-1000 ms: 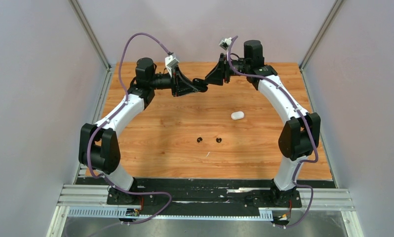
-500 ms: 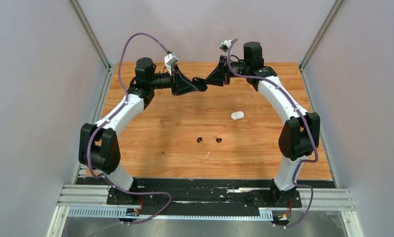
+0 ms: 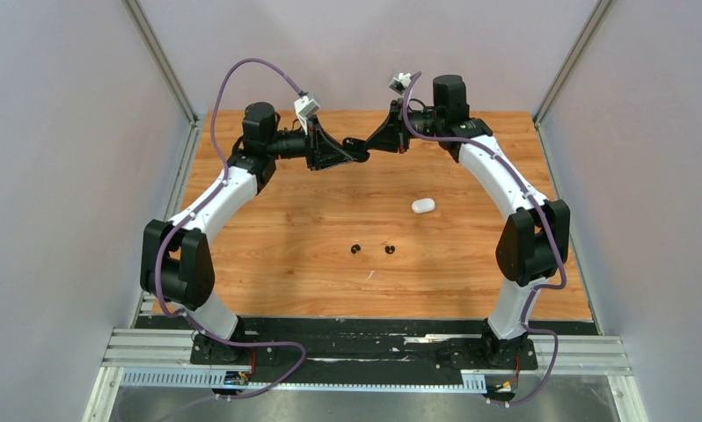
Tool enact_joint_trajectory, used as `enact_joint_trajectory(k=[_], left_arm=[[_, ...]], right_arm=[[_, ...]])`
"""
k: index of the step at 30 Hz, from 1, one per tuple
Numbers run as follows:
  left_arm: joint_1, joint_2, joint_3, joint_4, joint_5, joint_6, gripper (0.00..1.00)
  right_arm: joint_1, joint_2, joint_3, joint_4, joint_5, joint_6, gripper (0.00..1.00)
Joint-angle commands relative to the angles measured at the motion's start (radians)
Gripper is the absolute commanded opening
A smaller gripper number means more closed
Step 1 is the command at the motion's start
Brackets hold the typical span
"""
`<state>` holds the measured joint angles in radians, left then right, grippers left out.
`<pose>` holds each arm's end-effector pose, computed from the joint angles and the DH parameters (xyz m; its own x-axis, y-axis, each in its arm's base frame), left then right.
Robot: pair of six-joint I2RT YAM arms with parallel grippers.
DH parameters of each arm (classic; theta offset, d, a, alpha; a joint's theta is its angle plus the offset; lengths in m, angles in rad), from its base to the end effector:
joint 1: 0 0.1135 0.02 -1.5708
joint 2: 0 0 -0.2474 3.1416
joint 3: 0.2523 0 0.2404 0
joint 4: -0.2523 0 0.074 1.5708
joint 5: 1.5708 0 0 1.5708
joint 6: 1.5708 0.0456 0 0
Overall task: Insert the wireless bluetooth earbuds into the charging case
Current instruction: Pass from the left arm to the right, then pass from the right arm to the left
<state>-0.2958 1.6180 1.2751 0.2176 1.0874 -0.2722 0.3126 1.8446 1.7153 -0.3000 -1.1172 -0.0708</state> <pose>0.3379 -0.1452 0.3270 -0.3775 -0.0156 -0.9259 0.9078 0.1914 -0.3733 0.3784 0.1654 0.3421 -0.3305 -0.1394 -0.9334 -0.9382 0.1562 0.3089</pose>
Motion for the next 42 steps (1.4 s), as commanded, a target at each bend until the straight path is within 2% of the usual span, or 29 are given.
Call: enact_joint_trajectory(k=[1,2,5,8,14,18,23,28,38,42], left_arm=[[0.000,-0.007,0.041,-0.091,-0.054,0.061,0.27],[0.000,-0.006,0.043,-0.112,-0.080,0.061,0.36],[0.000,-0.004,0.070,-0.180,-0.126,0.088,0.47],[0.000,-0.009,0.114,-0.358,-0.147,0.204,0.59],[0.023,-0.038,0.241,-0.670,-0.133,0.462,0.65],[0.045,0.006,0.407,-0.803,-0.105,0.527,0.63],[0.036,0.083,0.491,-0.801,-0.082,0.416,0.55],[-0.002,0.145,0.575,-0.865,-0.130,0.412,0.54],[-0.027,0.253,0.750,-1.170,-0.126,0.562,0.51],[-0.033,0.273,0.777,-1.230,-0.133,0.596,0.50]], right_arm=[[0.016,-0.064,0.053,0.009,0.041,-0.106,0.00],[0.020,-0.066,0.061,-0.006,0.067,-0.128,0.00],[0.023,-0.068,0.075,-0.046,0.121,-0.199,0.00],[0.023,-0.068,0.081,-0.081,0.170,-0.260,0.00],[0.035,-0.077,0.071,-0.190,0.220,-0.434,0.00],[0.059,-0.102,0.035,-0.233,0.248,-0.541,0.00],[0.115,-0.111,0.030,-0.273,0.340,-0.627,0.00],[0.152,-0.111,0.055,-0.307,0.401,-0.671,0.00],[0.191,-0.111,0.064,-0.331,0.457,-0.714,0.00],[0.198,-0.113,0.066,-0.330,0.465,-0.720,0.00]])
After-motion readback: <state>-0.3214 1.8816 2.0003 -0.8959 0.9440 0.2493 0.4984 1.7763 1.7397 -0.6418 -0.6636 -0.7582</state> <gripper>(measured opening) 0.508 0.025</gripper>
